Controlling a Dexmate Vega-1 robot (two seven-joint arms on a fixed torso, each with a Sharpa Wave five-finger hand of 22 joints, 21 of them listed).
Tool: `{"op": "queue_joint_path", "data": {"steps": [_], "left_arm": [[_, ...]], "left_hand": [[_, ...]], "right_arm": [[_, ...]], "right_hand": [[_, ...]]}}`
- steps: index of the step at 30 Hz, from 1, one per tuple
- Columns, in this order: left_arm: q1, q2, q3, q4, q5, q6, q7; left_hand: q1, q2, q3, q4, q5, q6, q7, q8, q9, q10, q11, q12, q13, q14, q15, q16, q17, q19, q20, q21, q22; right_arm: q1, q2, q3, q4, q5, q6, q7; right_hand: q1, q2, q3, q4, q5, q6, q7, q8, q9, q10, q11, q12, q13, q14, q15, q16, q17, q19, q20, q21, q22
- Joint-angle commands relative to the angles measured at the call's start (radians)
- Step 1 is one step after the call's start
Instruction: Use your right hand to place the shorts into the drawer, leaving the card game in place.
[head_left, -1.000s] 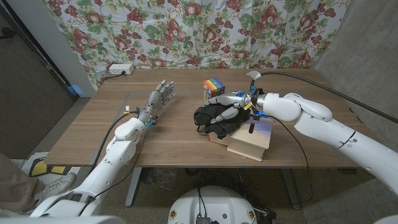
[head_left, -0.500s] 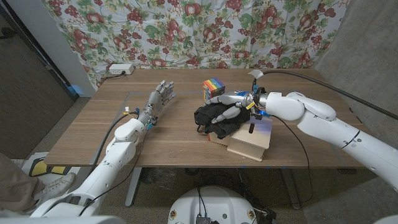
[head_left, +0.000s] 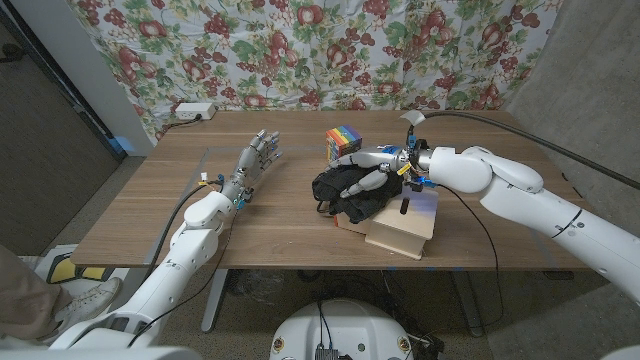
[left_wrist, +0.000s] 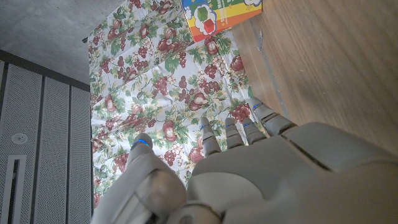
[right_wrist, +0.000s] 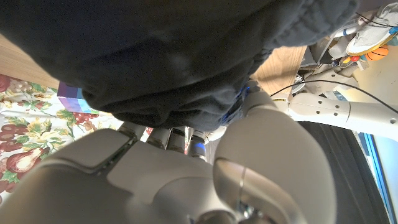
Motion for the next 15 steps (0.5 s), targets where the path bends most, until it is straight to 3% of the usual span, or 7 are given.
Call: {"op": "queue_joint_path", "data": {"steps": [1, 15], "left_arm": [[-0.011, -0.002, 0.004, 0.016, 0.001, -0.001, -0.002], [-0.032, -0.011, 0.004, 0.051, 0.003, -0.009, -0.017]], "left_hand": [[0.007, 0.001, 0.003, -0.003, 0.000, 0.008, -0.002, 0.000, 0.003, 0.001, -0.006, 0.003, 0.004, -0.010, -0.007, 0.002, 0.004, 0.004, -0.007, 0.004, 0.002], [0.007, 0.001, 0.003, -0.003, -0.001, 0.008, -0.002, 0.000, 0.003, 0.001, -0.007, 0.003, 0.005, -0.011, -0.008, 0.002, 0.004, 0.004, -0.006, 0.004, 0.002]], "right_arm": [[0.007, 0.004, 0.004, 0.006, 0.006, 0.012, -0.007], [0.013, 0.007, 0.016, -0.008, 0.009, 0.016, -0.018]], "right_hand": [[0.014, 0.010, 0.013, -0.008, 0.009, 0.009, -0.003, 0.008, 0.003, 0.007, -0.005, 0.006, -0.002, 0.011, -0.020, 0.003, -0.001, 0.002, 0.001, -0.009, 0.002], [0.020, 0.007, 0.019, -0.017, 0.015, 0.001, 0.003, 0.004, 0.001, 0.011, -0.005, 0.007, -0.006, 0.010, -0.025, 0.001, -0.006, -0.003, 0.001, -0.026, 0.001]]}}
